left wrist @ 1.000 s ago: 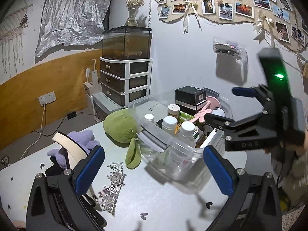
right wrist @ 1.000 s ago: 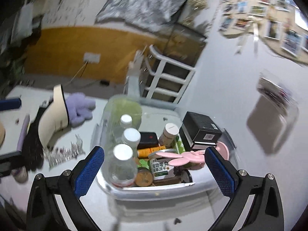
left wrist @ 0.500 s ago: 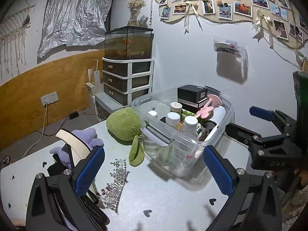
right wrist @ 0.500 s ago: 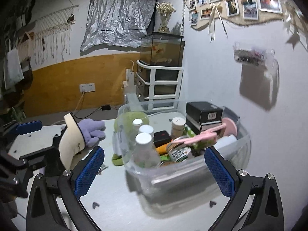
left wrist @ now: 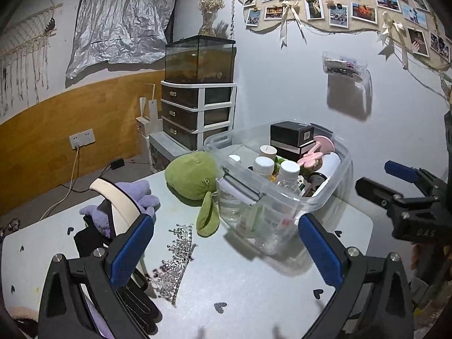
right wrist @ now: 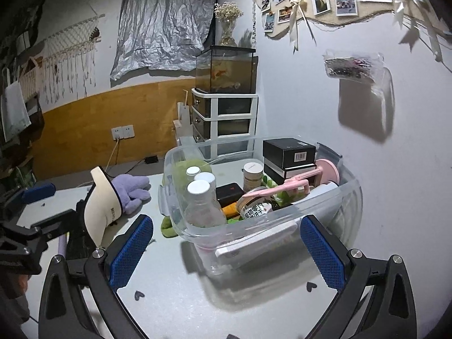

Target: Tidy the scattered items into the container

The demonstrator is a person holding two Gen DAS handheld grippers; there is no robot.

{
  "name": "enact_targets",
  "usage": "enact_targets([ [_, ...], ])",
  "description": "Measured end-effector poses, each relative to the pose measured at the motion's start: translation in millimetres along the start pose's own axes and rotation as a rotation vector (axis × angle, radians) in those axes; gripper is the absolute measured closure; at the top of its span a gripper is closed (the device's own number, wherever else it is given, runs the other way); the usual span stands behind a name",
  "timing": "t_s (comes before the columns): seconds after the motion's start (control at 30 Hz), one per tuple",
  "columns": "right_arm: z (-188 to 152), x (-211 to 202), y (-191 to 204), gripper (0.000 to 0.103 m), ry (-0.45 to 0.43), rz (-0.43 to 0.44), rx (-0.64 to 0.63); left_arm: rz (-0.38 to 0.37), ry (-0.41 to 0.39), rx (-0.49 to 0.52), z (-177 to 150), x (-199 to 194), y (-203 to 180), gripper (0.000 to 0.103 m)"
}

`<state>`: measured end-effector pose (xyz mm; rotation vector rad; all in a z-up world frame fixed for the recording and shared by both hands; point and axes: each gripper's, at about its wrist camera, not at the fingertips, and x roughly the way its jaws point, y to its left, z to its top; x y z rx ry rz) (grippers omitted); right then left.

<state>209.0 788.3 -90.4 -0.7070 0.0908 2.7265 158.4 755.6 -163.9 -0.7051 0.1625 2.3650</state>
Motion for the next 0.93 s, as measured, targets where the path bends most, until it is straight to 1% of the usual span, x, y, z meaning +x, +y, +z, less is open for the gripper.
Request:
enact_targets([
  [0.13,-1.8,-3.1,0.1,0.0,-0.011,0.006,-0.004,0.013,0.001,-0.022,-1.8,1.4,3.4,0.0],
  [0.27,-4.7,-1.3,1.2,0.0,0.003,0.004,-0.017,0.019,0.008,-0.036,-2.9,3.0,6.3,0.0],
  [0.73,-6.5,1.5,3.0,0.0,0.014,0.006,-0.021,0.014,0.007,-0.057,-2.7,2.3,9.0,0.0],
  [0.93,-6.5,2.3,3.0,0.0,0.018,0.001,-0.026,0.021,0.0,-0.047,-2.9,1.2,8.4,0.0],
])
